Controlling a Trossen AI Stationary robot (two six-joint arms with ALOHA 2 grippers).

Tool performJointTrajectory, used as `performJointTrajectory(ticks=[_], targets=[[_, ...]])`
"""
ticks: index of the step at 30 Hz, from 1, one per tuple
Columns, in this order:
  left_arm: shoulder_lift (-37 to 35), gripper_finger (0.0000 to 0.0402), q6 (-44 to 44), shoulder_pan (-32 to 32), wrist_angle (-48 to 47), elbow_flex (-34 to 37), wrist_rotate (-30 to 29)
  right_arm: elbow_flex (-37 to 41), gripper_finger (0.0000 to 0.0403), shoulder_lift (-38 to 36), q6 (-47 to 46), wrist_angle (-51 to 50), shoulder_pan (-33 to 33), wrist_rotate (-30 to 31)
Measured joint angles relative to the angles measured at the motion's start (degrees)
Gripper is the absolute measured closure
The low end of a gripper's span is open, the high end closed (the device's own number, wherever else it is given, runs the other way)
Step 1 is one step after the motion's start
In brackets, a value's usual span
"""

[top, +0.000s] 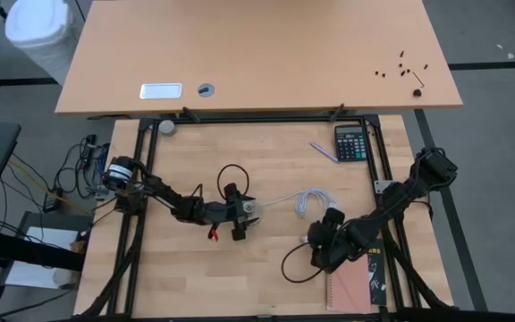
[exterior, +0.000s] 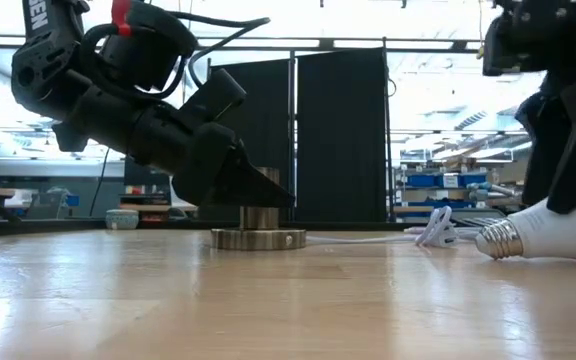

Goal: Screw lightbulb
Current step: Insert the light bulb into the lamp

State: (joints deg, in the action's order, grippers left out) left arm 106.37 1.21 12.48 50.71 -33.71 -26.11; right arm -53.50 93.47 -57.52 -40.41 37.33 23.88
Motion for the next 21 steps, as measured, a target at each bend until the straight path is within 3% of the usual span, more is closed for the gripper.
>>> performJointTrajectory(ticks=[7, 12, 21], targets=[[0.0, 0.0069, 0.6, 0.0, -1.7, 0.0, 0.0, 8.3, 0.0094, 0.0, -0.4, 15.9, 0.5, 0.5], [0.0, 0.0069, 0.6, 0.0, -2.3, 0.0, 0.0, 14.8, 0.0094, 0.0, -1.9, 26.1, 1.3, 4.9], [0.0, 0.0069, 0.7, 0.0, -2.6, 0.0, 0.3, 16.2, 0.0096, 0.0, 3.5, 27.6, 1.3, 5.9]])
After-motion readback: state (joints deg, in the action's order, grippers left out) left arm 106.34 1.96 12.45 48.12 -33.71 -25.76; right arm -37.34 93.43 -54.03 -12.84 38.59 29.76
